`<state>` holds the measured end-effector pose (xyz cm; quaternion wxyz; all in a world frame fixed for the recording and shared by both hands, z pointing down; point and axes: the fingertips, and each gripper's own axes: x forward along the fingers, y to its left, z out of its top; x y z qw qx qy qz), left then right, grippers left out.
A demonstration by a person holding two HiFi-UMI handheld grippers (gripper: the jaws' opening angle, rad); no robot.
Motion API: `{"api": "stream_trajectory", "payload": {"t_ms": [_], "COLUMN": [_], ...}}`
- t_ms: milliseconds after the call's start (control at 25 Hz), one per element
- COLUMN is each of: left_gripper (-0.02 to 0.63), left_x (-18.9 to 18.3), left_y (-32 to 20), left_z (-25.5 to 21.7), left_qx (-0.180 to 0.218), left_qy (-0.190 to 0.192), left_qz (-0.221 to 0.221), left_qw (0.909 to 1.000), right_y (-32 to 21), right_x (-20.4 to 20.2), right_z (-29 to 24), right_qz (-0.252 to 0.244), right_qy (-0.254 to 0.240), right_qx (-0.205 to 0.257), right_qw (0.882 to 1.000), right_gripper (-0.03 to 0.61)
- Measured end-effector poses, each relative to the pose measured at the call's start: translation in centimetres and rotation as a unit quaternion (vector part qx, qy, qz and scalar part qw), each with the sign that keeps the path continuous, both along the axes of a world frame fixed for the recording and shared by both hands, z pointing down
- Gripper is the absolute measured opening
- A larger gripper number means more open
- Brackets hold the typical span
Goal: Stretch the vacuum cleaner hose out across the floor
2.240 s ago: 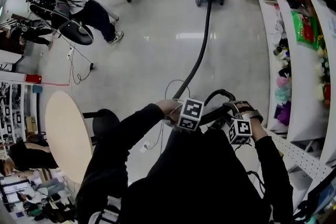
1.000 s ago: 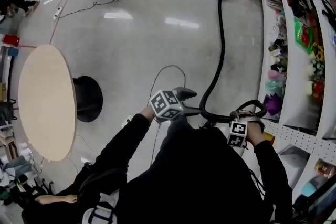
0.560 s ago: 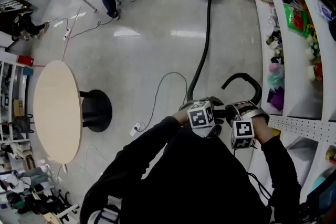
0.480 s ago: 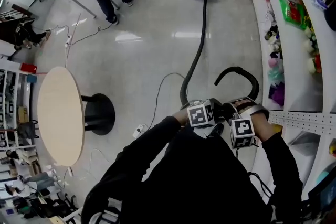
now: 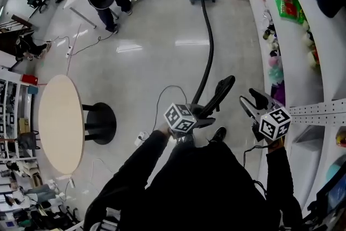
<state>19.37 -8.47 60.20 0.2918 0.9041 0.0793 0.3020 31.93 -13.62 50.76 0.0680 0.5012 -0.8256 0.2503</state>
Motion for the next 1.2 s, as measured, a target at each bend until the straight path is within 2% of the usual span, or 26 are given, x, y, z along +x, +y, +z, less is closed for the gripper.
{"api": "stream_trajectory", "payload": {"t_ms": [40, 80, 120, 160, 240, 320, 360, 440, 640, 680, 720, 760, 800, 840, 880, 920, 960, 1000, 1040, 1080, 1120, 1200], "left_gripper": [0.146, 0.146, 0.146, 0.146, 0.146, 0.146, 0.146, 0.146, 0.146, 0.146, 0.146, 0.146, 0.146, 0.146, 0.146, 0.160, 0.180, 0.203, 0.217, 0.232, 0.244, 0.249], "left_x": [-0.1, -0.1, -0.1, -0.3, -1.7, -4.5, -6.2, -9.6, -15.0, -15.9, -16.7, -17.3, -17.7, -18.1, -18.4, -18.8, -19.4, -20.0, -20.7, -21.2, -21.6, -21.8], "left_y": [0.7, 1.4, 2.2, 2.8, 4.0, 5.0, 5.6, 6.7, 7.2, 7.5, 7.8, 8.2, 8.4, 8.4, 8.1, 7.5, 6.8, 5.9, 5.2, 4.7, 4.6, 5.5], "left_z": [-0.6, -1.2, -1.7, -2.1, -2.5, -2.5, -2.3, -1.7, -2.1, -2.4, -2.7, -3.0, -3.2, -3.3, -3.1, -2.8, -2.5, -2.5, -2.7, -3.1, -3.6, -5.3], "left_qx": [0.010, 0.024, 0.042, 0.062, 0.108, 0.159, 0.181, 0.208, 0.232, 0.233, 0.235, 0.241, 0.257, 0.287, 0.335, 0.396, 0.457, 0.500, 0.517, 0.507, 0.476, 0.375], "left_qy": [0.015, 0.030, 0.043, 0.052, 0.059, 0.052, 0.046, 0.043, 0.070, 0.074, 0.079, 0.084, 0.085, 0.078, 0.061, 0.037, 0.012, -0.009, -0.021, -0.025, -0.023, 0.005], "left_qz": [0.001, 0.004, 0.009, 0.015, 0.031, 0.053, 0.065, 0.079, 0.073, 0.074, 0.077, 0.080, 0.082, 0.083, 0.083, 0.081, 0.076, 0.068, 0.054, 0.037, 0.019, -0.021], "left_qw": [0.9998, 0.9993, 0.9982, 0.9966, 0.9919, 0.9846, 0.9802, 0.9739, 0.9674, 0.9668, 0.9657, 0.9635, 0.9593, 0.9513, 0.9367, 0.9138, 0.8863, 0.8635, 0.8541, 0.8606, 0.8787, 0.9266], "right_y": [0.7, 1.4, 1.9, 2.3, 2.9, 3.3, 3.5, 3.7, 2.4, 2.4, 2.6, 2.9, 3.3, 3.8, 4.3, 4.9, 5.6, 6.1, 6.6, 7.0, 7.4, 8.4], "right_x": [-0.1, -0.6, -1.2, -2.0, -4.5, -8.0, -10.2, -14.7, -21.9, -23.1, -24.3, -25.3, -26.0, -26.5, -26.8, -27.2, -27.5, -27.7, -27.9, -27.9, -27.6, -26.4], "right_z": [-0.1, 0.1, 0.7, 1.4, 2.7, 2.8, 2.5, 2.1, 2.4, 1.7, 0.6, -0.5, -1.6, -2.5, -3.3, -4.0, -4.6, -4.9, -5.2, -5.5, -5.7, -6.2], "right_qz": [0.020, 0.032, 0.042, 0.051, 0.071, 0.082, 0.078, 0.062, 0.044, 0.033, 0.018, 0.002, -0.012, -0.023, -0.031, -0.039, -0.049, -0.058, -0.067, -0.073, -0.075, -0.073], "right_qy": [-0.132, -0.237, -0.313, -0.366, -0.437, -0.484, -0.499, -0.503, -0.507, -0.505, -0.498, -0.492, -0.487, -0.484, -0.479, -0.474, -0.466, -0.454, -0.438, -0.419, -0.404, -0.386], "right_qx": [-0.018, -0.031, -0.045, -0.060, -0.087, -0.099, -0.100, -0.102, -0.106, -0.094, -0.077, -0.060, -0.044, -0.030, -0.019, -0.011, -0.005, 0.000, 0.004, 0.011, 0.018, 0.028], "right_qw": [0.991, 0.971, 0.948, 0.927, 0.893, 0.865, 0.857, 0.856, 0.854, 0.858, 0.863, 0.869, 0.872, 0.874, 0.877, 0.880, 0.883, 0.889, 0.897, 0.905, 0.912, 0.919], "right_gripper": [0.220, 0.221, 0.227, 0.251, 0.295, 0.308, 0.310, 0.316, 0.321, 0.319, 0.297, 0.241, 0.238, 0.233, 0.228, 0.221, 0.207, 0.198, 0.187, 0.186, 0.184, 0.183]}}
